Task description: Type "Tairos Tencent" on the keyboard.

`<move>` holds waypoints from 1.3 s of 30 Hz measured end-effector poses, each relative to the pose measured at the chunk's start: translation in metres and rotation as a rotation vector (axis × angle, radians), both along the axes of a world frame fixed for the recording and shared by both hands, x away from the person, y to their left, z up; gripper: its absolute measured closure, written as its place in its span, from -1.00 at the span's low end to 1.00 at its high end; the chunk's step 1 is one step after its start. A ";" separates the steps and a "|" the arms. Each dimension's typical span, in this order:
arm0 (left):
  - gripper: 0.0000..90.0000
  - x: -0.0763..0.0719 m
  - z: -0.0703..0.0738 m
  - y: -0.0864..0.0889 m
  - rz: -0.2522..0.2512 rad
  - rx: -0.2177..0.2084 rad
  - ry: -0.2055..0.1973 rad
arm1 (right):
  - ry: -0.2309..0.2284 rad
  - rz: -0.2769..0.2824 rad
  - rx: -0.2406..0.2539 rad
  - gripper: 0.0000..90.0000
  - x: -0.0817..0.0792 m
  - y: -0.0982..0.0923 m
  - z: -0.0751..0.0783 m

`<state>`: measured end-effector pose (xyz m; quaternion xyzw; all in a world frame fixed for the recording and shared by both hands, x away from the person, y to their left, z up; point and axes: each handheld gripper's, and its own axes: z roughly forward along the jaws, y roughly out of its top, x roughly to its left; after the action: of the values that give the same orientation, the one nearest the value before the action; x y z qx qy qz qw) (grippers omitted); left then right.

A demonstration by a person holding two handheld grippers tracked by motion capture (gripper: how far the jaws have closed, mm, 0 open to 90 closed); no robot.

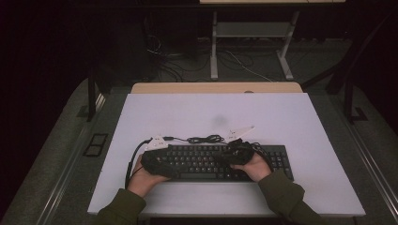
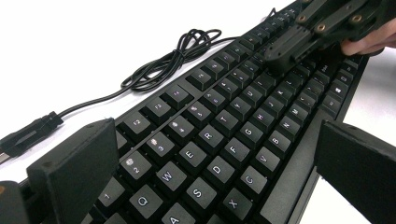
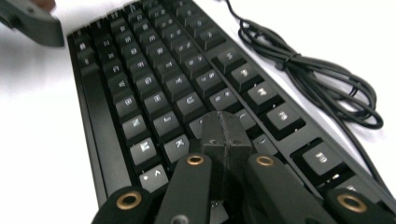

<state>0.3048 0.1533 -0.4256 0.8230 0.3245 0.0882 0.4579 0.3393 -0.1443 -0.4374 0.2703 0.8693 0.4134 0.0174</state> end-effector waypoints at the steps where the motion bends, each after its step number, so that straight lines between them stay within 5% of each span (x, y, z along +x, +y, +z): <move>1: -1.00 0.000 0.000 0.000 0.000 0.000 0.000 | 0.000 0.001 -0.008 0.99 0.000 0.000 -0.001; 9: -1.00 0.000 0.000 0.000 -0.002 -0.002 0.002 | 0.000 0.002 -0.004 0.99 0.002 -0.001 -0.001; 17: -1.00 0.000 0.001 0.000 0.000 -0.003 -0.002 | -0.016 -0.007 0.062 0.98 0.003 -0.008 0.009; 34: -1.00 -0.001 0.003 0.001 -0.003 -0.005 -0.005 | -0.025 -0.077 0.157 -0.13 0.011 -0.021 0.012; 39: -0.88 -0.002 0.004 0.003 -0.003 -0.012 -0.014 | -0.022 -0.090 0.161 -0.26 0.012 -0.022 0.012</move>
<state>0.3027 0.1562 -0.4215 0.8201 0.3208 0.0914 0.4650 0.3516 -0.1666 -0.4256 0.3053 0.8199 0.4838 0.0236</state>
